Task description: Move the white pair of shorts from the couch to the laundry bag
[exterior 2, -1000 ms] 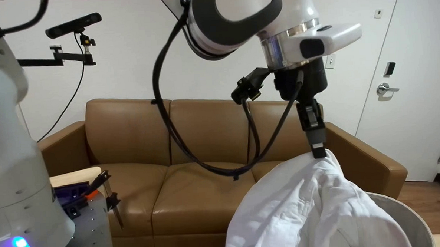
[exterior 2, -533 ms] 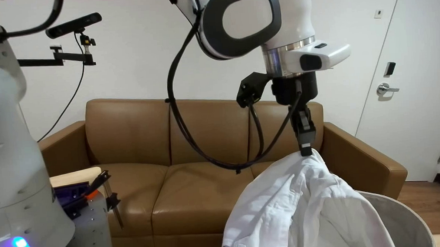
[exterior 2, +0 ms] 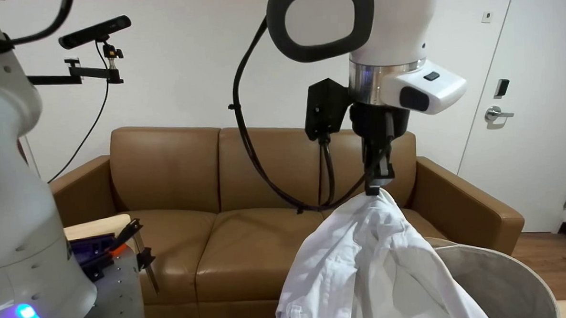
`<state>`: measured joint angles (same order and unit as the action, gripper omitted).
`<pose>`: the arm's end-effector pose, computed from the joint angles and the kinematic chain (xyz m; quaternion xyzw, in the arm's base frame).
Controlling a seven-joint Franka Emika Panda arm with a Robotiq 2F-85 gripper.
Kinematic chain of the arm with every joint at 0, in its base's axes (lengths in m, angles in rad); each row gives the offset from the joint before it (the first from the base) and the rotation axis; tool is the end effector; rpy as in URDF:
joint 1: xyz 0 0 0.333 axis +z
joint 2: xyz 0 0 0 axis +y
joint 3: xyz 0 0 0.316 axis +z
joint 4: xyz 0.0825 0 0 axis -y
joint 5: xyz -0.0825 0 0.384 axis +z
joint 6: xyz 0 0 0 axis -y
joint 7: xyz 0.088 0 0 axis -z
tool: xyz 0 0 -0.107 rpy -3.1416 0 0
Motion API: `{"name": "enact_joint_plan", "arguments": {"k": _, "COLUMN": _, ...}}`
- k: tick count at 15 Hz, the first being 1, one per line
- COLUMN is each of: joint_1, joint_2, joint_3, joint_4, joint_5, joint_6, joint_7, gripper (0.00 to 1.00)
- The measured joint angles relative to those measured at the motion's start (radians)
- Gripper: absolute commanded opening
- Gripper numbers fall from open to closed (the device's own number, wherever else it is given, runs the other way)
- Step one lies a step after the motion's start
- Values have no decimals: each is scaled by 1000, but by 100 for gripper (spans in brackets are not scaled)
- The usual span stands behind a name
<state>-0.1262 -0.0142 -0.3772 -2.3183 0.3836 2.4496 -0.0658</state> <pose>0.4565 -0.2514 0.3608 -0.9255 0.3469 -0.1054 0.1093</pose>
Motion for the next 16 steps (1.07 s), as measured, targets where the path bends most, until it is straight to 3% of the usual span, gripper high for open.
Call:
{"name": "enact_joint_plan", "arguments": {"k": 7, "joint_1": -51, "joint_2": 26, "joint_3": 37, "joint_4": 10, "joint_5": -29, "joint_6": -16, "joint_7": -46, "gripper": 6}}
{"name": "enact_joint_plan", "arguments": {"k": 10, "joint_1": -123, "joint_2": 84, "joint_3": 14, "joint_4": 47, "joint_5": -161, "joint_6": 1, "joint_7": -50, "gripper": 6}}
{"name": "enact_joint_plan", "arguments": {"k": 13, "joint_1": -184, "joint_2": 166, "joint_3": -17, "joint_4": 72, "joint_5": -290, "joint_6": 110, "joint_7": -46, "gripper": 7}}
{"name": "enact_joint_plan", "arguments": {"k": 16, "joint_1": -218, "joint_2": 249, "joint_3": -24, "joint_4": 74, "joint_5": -324, "joint_6": 227, "joint_7": -46, "gripper": 7}}
